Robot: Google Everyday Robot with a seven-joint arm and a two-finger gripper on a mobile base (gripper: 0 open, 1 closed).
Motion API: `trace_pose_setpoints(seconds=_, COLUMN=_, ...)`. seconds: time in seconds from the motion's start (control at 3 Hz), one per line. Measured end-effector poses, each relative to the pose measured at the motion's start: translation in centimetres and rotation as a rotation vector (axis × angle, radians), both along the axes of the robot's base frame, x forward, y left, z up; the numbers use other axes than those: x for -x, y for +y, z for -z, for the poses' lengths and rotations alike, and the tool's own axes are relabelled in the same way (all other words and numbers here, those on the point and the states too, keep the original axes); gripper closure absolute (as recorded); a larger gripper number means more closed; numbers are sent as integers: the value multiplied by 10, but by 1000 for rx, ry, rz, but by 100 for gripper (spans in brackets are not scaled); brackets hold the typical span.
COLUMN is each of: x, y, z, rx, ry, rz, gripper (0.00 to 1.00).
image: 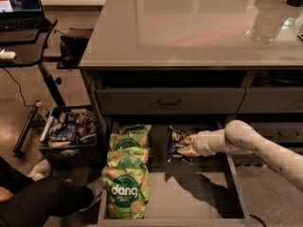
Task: Pick blue chip bag from middle drawer and place on counter
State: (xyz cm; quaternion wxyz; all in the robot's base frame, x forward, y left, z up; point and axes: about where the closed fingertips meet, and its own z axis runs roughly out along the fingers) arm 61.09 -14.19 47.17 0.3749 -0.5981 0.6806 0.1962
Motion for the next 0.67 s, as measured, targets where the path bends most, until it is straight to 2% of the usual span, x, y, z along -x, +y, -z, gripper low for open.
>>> trace_pose_setpoints(seconds=0.33, x=75, y=-18, z=-48, rx=-28, ry=-13, rz=-45, gripper=100)
trace_pose_setpoints(seconds=0.67, x=77, y=-20, z=-48, rx=-28, ry=-12, rz=-42, gripper=100)
